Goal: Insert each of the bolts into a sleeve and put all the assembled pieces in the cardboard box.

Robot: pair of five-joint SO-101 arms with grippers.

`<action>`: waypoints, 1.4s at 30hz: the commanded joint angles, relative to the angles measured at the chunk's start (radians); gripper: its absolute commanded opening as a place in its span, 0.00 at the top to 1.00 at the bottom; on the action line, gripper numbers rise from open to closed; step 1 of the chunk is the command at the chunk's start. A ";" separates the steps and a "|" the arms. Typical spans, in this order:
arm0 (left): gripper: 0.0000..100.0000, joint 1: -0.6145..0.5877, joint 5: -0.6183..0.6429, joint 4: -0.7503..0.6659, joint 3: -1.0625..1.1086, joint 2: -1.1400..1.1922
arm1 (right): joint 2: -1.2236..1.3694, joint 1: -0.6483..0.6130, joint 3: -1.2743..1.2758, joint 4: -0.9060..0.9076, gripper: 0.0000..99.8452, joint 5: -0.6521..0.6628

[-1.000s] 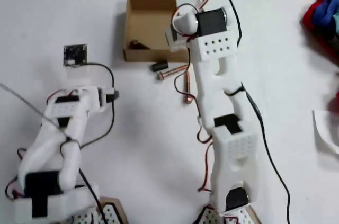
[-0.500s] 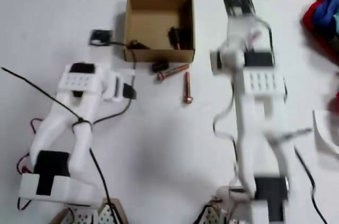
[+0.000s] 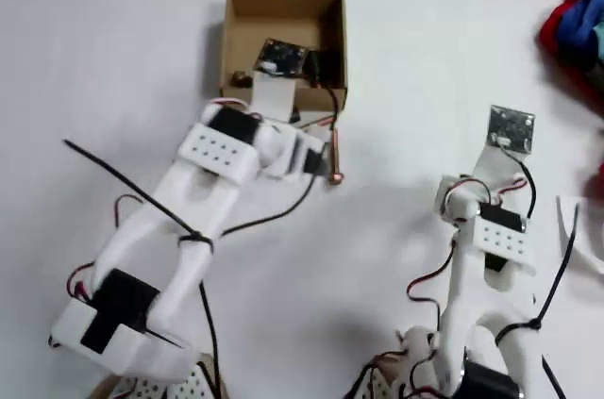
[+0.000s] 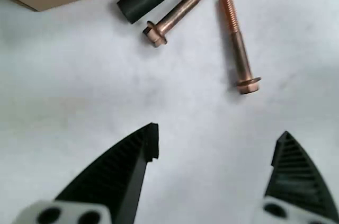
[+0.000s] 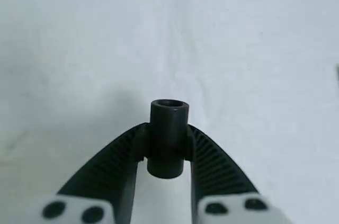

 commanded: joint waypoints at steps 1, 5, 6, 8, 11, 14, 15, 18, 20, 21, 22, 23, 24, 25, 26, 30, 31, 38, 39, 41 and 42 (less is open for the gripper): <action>0.65 0.064 0.114 -0.094 -0.045 0.000 | 0.039 0.045 -0.005 -0.077 0.98 -0.006; 0.65 0.150 0.121 -0.120 -0.054 0.052 | 0.074 0.047 -0.023 -0.085 0.98 -0.006; 0.65 0.164 0.120 -0.129 -0.047 0.069 | 0.076 0.048 -0.025 -0.085 0.98 -0.006; 0.65 0.176 0.120 -0.155 -0.047 0.117 | 0.074 0.050 -0.025 -0.085 0.98 -0.006; 0.65 0.150 0.137 -0.264 -0.077 0.204 | 0.073 0.047 -0.026 -0.084 0.98 -0.006; 0.65 0.121 0.216 -0.345 -0.125 0.296 | 0.073 0.045 -0.026 -0.084 0.98 -0.006; 0.65 0.121 0.227 -0.350 -0.153 0.330 | 0.073 0.045 -0.026 -0.084 0.98 -0.006; 0.65 0.123 0.226 -0.313 -0.269 0.431 | 0.073 0.042 -0.026 -0.085 0.98 -0.006; 0.65 0.121 0.227 -0.265 -0.352 0.493 | 0.073 0.044 -0.026 -0.088 0.98 -0.006; 0.65 0.121 0.227 -0.235 -0.392 0.522 | 0.073 0.045 -0.026 -0.088 0.98 -0.006; 0.65 0.120 0.227 -0.199 -0.426 0.549 | 0.073 0.047 -0.026 -0.088 0.98 -0.006; 0.65 0.120 0.227 -0.160 -0.460 0.572 | 0.073 0.048 -0.026 -0.090 0.98 -0.006; 0.65 0.121 0.227 -0.118 -0.487 0.592 | 0.073 0.048 -0.026 -0.090 0.98 -0.006; 0.65 0.121 0.227 -0.074 -0.513 0.612 | 0.073 0.048 -0.026 -0.091 0.98 -0.006; 0.65 0.123 0.227 -0.032 -0.536 0.626 | 0.073 0.048 -0.026 -0.091 0.98 -0.006; 0.65 0.120 0.227 0.117 -0.602 0.664 | 0.071 0.048 -0.026 -0.091 0.98 -0.006; 0.65 0.117 0.227 0.140 -0.615 0.671 | 0.071 0.048 -0.028 -0.091 0.98 -0.006; 0.65 0.115 0.227 0.124 -0.633 0.681 | 0.071 0.042 -0.028 -0.085 0.98 -0.006; 0.65 0.115 0.227 0.109 -0.633 0.677 | 0.071 0.042 -0.028 -0.085 0.98 -0.006; 0.65 0.115 0.227 0.068 -0.633 0.672 | 0.071 0.042 -0.028 -0.085 0.98 -0.006; 0.65 0.115 0.226 0.048 -0.633 0.672 | 0.071 0.042 -0.028 -0.085 0.98 -0.006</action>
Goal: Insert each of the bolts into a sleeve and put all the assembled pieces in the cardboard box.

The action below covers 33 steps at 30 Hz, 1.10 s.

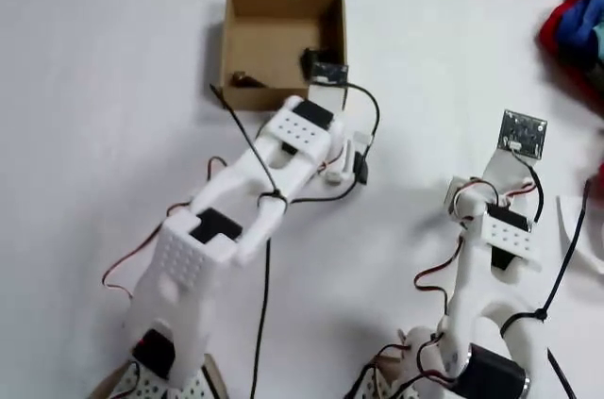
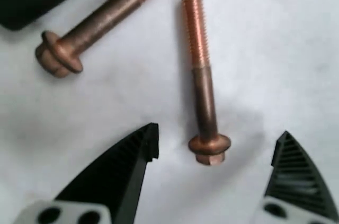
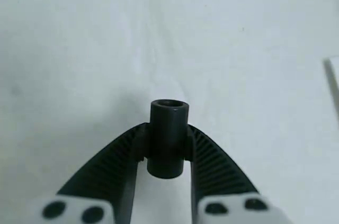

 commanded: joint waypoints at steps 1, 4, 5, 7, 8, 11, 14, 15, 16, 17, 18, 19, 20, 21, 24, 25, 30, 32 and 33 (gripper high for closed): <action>0.65 -0.011 0.008 -0.066 -0.045 -0.012 | -0.005 0.001 -0.028 -0.015 0.98 -0.006; 0.68 -0.011 0.006 -0.095 -0.039 -0.005 | -0.005 0.002 -0.028 -0.015 0.98 -0.006; 0.72 -0.011 0.005 -0.095 -0.041 -0.005 | -0.005 0.004 -0.028 -0.015 0.98 -0.006; 0.86 -0.011 0.005 -0.091 -0.044 -0.005 | -0.005 0.004 -0.028 -0.015 0.98 -0.006; 0.94 -0.011 0.005 -0.091 -0.044 -0.006 | -0.005 0.004 -0.028 -0.015 0.98 -0.006; 0.92 -0.012 0.003 -0.087 -0.036 -0.005 | -0.005 0.002 -0.028 -0.015 0.98 -0.006; 0.88 -0.012 0.003 -0.061 -0.036 -0.003 | -0.005 0.002 -0.028 -0.015 0.98 -0.006; 0.88 -0.012 0.003 -0.054 -0.036 -0.003 | -0.005 0.002 -0.028 -0.015 0.98 -0.006; 0.88 -0.012 0.003 -0.049 -0.036 -0.003 | -0.005 0.002 -0.028 -0.015 0.98 -0.006; 0.88 -0.012 0.003 -0.044 -0.036 -0.003 | -0.005 0.002 -0.028 -0.015 0.98 -0.006; 0.88 -0.012 0.003 -0.038 -0.036 -0.003 | -0.005 0.002 -0.028 -0.015 0.98 -0.006; 0.88 -0.012 0.003 -0.034 -0.036 -0.003 | -0.005 0.002 -0.028 -0.015 0.98 -0.006; 0.88 -0.012 0.003 -0.029 -0.036 -0.003 | -0.005 0.002 -0.028 -0.015 0.98 -0.006; 0.88 -0.012 -0.003 -0.023 -0.036 -0.003 | -0.005 0.002 -0.028 -0.015 0.98 -0.006; 0.88 -0.012 -0.075 0.002 -0.036 0.000 | -0.005 0.002 -0.028 -0.015 0.98 -0.006; 0.88 -0.012 -0.097 0.014 -0.038 0.008 | -0.005 0.002 -0.028 -0.015 0.98 -0.006; 0.88 -0.023 -0.144 0.080 -0.045 0.078 | -0.005 0.002 -0.028 -0.015 0.98 -0.006; 0.91 -0.035 -0.146 0.083 -0.045 0.097 | -0.005 0.002 -0.028 -0.015 0.98 -0.006; 0.95 -0.044 -0.146 0.084 -0.047 0.101 | -0.005 0.002 -0.028 -0.015 0.98 -0.006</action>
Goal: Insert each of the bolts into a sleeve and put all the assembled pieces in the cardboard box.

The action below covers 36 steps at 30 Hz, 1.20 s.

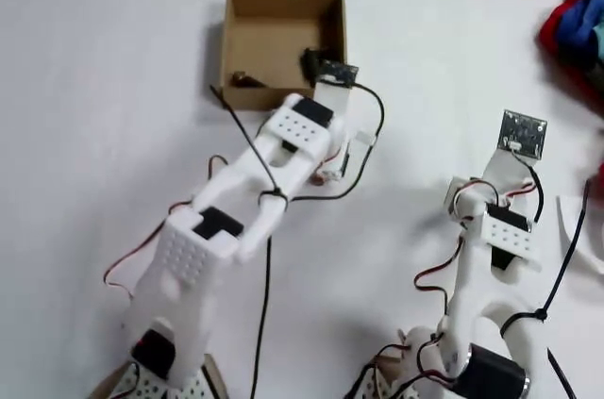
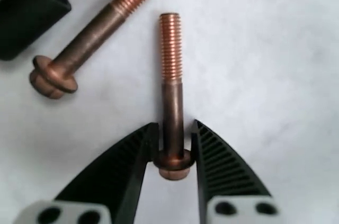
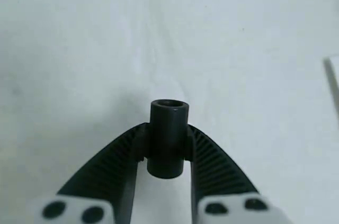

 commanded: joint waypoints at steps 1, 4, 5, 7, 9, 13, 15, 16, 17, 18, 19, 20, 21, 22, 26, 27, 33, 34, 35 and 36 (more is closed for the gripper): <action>0.99 -0.043 -0.014 0.041 -0.004 0.023 | -0.005 0.002 -0.028 -0.015 0.98 -0.006; 0.98 -0.084 -0.023 0.110 -0.045 0.023 | -0.005 0.005 -0.028 -0.015 0.98 -0.006; 0.98 -0.101 -0.055 0.153 -0.074 0.023 | -0.005 0.005 -0.028 -0.015 0.98 -0.006; 0.98 -0.130 -0.183 0.265 -0.148 0.023 | -0.005 0.005 -0.028 -0.015 0.98 -0.006; 0.98 -0.157 -0.379 0.397 -0.249 0.023 | -0.005 0.004 -0.028 -0.015 0.98 -0.006; 0.98 -0.224 -0.835 0.562 -0.421 0.021 | -0.005 0.001 -0.028 -0.015 0.98 -0.006; 0.98 -0.287 -1.063 0.560 -0.443 0.023 | -0.005 0.001 -0.028 -0.015 0.98 -0.006; 0.98 -0.305 -1.149 0.560 -0.440 0.023 | -0.005 0.001 -0.028 -0.015 0.98 -0.006; 0.98 -0.322 -1.197 0.560 -0.430 0.023 | -0.005 0.001 -0.028 -0.015 0.98 -0.006; 0.98 -0.334 -1.232 0.560 -0.420 0.023 | -0.005 0.001 -0.028 -0.015 0.98 -0.006; 0.98 -0.342 -1.267 0.560 -0.409 0.023 | -0.005 0.001 -0.028 -0.015 0.98 -0.006; 0.98 -0.350 -1.309 0.560 -0.397 0.023 | -0.005 0.001 -0.028 -0.015 0.98 -0.006; 0.98 -0.358 -1.356 0.560 -0.381 0.023 | -0.005 0.001 -0.028 -0.015 0.98 -0.006; 0.98 -0.368 -1.407 0.560 -0.361 0.023 | -0.005 0.001 -0.026 -0.016 0.98 -0.006; 0.98 -0.411 -1.611 0.560 -0.266 0.023 | -0.005 0.001 -0.026 -0.018 0.98 -0.006; 0.98 -0.419 -1.643 0.560 -0.245 0.023 | -0.005 0.001 -0.026 -0.018 0.98 -0.006; 0.97 -0.419 -1.591 0.554 -0.185 0.028 | -0.004 -0.001 -0.026 -0.018 0.98 -0.006; 0.97 -0.420 -1.591 0.552 -0.185 0.028 | -0.004 -0.001 -0.026 -0.018 0.98 -0.006; 0.97 -0.422 -1.590 0.551 -0.185 0.026 | -0.004 -0.001 -0.026 -0.018 0.98 -0.006; 0.97 -0.423 -1.588 0.551 -0.186 0.026 | -0.004 -0.001 -0.026 -0.018 0.98 -0.006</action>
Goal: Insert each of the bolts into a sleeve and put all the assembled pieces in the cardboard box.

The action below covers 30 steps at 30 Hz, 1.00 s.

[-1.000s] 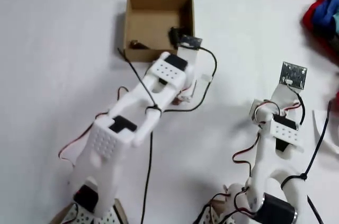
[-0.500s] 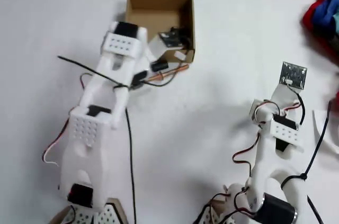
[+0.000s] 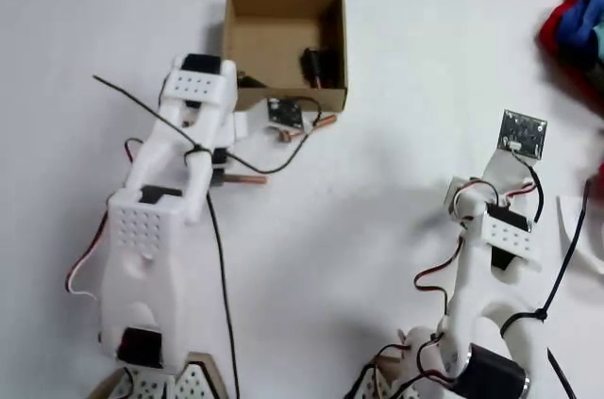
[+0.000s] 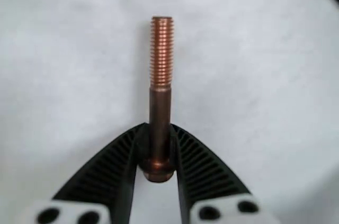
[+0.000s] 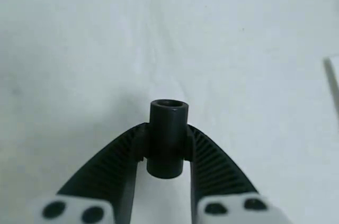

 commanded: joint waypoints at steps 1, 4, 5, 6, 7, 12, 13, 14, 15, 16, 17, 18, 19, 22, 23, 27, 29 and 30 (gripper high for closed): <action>0.97 -0.012 0.012 0.011 0.001 -0.011 | -0.004 -0.001 -0.026 -0.018 0.98 -0.006; 0.91 -0.012 0.051 0.011 0.001 -0.006 | -0.002 -0.001 -0.026 -0.018 0.98 -0.006; 0.88 -0.012 0.078 0.011 0.001 -0.005 | -0.002 -0.001 -0.026 -0.018 0.98 -0.006; 0.86 -0.012 0.100 0.011 0.001 -0.005 | -0.002 -0.001 -0.026 -0.018 0.98 -0.006; 0.84 -0.012 0.112 0.011 0.001 -0.008 | -0.002 -0.001 -0.026 -0.018 0.98 -0.006; 0.84 -0.018 0.120 0.015 -0.074 -0.014 | 0.002 -0.001 -0.025 -0.019 0.98 -0.006; 0.84 -0.023 0.123 0.015 -0.113 -0.015 | 0.002 -0.001 -0.025 -0.019 0.98 -0.006; 0.84 -0.028 0.140 0.017 -0.157 -0.015 | 0.002 -0.001 -0.025 -0.019 0.98 -0.006; 0.84 -0.037 0.178 0.017 -0.206 -0.015 | 0.002 -0.001 -0.025 -0.021 0.98 -0.006; 0.84 -0.043 0.232 0.017 -0.255 -0.015 | 0.002 -0.001 -0.025 -0.021 0.98 -0.006; 0.84 -0.048 0.304 0.018 -0.308 -0.015 | 0.002 -0.001 -0.025 -0.021 0.98 -0.006; 0.84 -0.049 0.396 0.018 -0.352 -0.015 | 0.002 -0.001 -0.025 -0.021 0.98 -0.006; 0.84 -0.049 0.509 0.020 -0.392 -0.015 | 0.002 -0.001 -0.025 -0.021 0.98 -0.006; 0.84 -0.049 0.948 0.020 -0.421 -0.049 | 0.002 -0.001 -0.025 -0.021 0.98 -0.006; 0.85 -0.049 1.100 0.020 -0.404 -0.071 | 0.002 -0.001 -0.025 -0.021 0.98 -0.006; 0.92 -0.038 1.542 0.020 -0.236 -0.180 | 0.004 -0.001 -0.025 -0.022 0.98 -0.006; 0.96 0.000 1.637 0.017 -0.136 -0.230 | 0.004 -0.001 -0.025 -0.022 0.98 -0.006; 0.97 0.020 1.659 0.020 -0.077 -0.253 | 0.004 -0.001 -0.025 -0.022 0.98 -0.006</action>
